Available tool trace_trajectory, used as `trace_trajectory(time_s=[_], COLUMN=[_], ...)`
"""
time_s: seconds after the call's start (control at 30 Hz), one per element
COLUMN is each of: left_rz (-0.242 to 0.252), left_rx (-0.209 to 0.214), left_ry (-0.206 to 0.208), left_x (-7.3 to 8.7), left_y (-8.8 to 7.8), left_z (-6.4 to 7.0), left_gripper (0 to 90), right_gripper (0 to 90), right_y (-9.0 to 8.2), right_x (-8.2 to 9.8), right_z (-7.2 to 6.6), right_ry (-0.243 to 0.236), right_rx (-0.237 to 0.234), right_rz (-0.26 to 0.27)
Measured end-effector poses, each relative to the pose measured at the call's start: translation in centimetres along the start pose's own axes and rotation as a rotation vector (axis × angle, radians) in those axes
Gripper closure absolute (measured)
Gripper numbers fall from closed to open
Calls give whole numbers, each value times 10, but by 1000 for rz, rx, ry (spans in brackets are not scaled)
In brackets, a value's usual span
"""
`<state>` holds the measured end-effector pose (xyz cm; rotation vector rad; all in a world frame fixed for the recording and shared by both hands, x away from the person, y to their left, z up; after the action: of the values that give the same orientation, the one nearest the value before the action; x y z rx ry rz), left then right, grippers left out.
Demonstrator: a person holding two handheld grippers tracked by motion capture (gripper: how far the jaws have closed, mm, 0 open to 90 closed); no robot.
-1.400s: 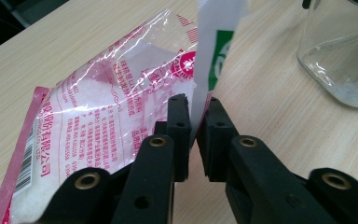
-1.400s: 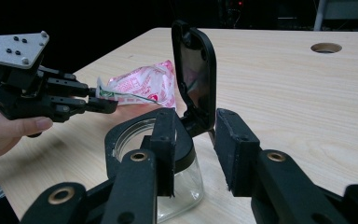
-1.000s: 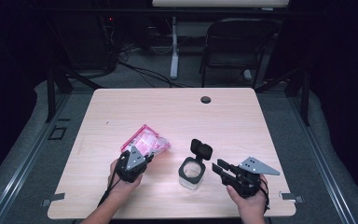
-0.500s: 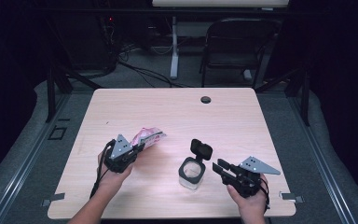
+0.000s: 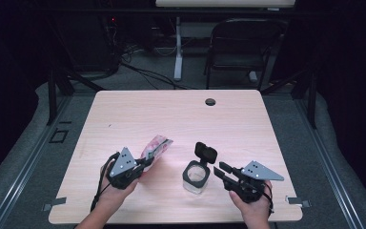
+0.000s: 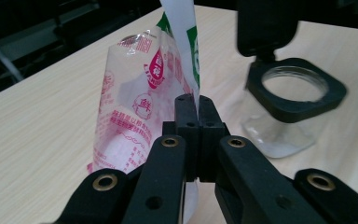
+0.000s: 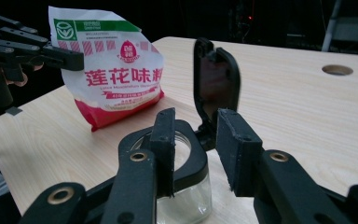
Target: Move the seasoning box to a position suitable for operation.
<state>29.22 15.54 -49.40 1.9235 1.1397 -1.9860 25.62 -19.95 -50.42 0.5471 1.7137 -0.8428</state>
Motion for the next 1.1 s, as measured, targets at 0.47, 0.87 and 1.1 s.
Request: trace_trajectory(time_s=[0.47,0.87,1.1], left_rz=[6,-2,-2], left_rx=[116,97,73], left_ry=[-9,-22,-37], left_x=[5,14,20], left_y=[-14,-23,-30], left_z=[25,28,26], left_gripper=[900,900,900], right_gripper=[615,591,559], right_y=[33,72,96], right_x=[-10,-15,-20], right_z=[-29,-41,-47], right_ry=[-172,-217,-205], right_rx=[-144,-191,-246], right_rz=[-99,-163,-174])
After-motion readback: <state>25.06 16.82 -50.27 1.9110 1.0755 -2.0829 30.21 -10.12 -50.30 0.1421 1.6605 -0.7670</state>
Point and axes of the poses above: each handheld gripper's, and its own axes: y roughly forward along the jaws, x roughly out of its underside, z roughly to its right, the point moved 1 cm from there along y, roughly forward along the jaws, and after that the axes turned 3 degrees about z, right-handed, at the moved point
